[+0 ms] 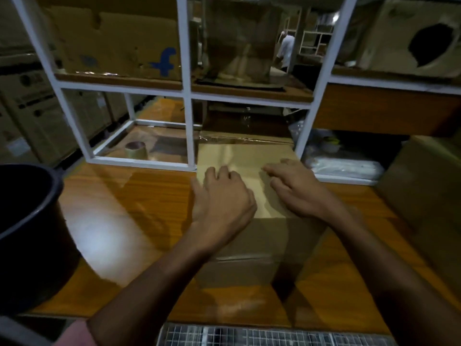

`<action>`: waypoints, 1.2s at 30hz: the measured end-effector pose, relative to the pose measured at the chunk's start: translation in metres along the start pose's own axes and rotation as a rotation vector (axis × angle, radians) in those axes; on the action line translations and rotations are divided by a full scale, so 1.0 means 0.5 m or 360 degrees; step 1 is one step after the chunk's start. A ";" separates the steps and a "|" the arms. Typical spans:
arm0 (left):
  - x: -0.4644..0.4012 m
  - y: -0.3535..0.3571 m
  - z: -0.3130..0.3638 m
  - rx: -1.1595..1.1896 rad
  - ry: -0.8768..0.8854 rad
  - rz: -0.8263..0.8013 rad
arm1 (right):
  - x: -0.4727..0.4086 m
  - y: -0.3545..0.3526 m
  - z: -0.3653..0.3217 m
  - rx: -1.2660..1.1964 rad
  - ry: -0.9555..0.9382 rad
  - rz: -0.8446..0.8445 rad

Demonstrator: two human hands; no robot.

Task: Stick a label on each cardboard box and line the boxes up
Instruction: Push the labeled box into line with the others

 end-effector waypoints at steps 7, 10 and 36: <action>0.002 -0.016 -0.004 -0.0040 -0.0023 -0.0105 | -0.019 0.051 -0.016 0.0127 -0.0301 -0.0473; 0.005 -0.014 -0.007 -0.0029 -0.0028 -0.0092 | -0.038 0.051 0.013 0.0285 -0.0246 -0.0467; 0.005 -0.013 -0.002 0.0046 -0.0094 -0.0044 | -0.041 0.055 0.026 0.0402 -0.0104 -0.0362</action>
Point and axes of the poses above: each hand's wrist, its own x-axis away from the middle knuckle, its own y-axis out of the palm, z = x × y, the point moved 4 cm from there along -x, towards the middle knuckle, and after that the axes turned 3 degrees about x, right-handed, at the moved point
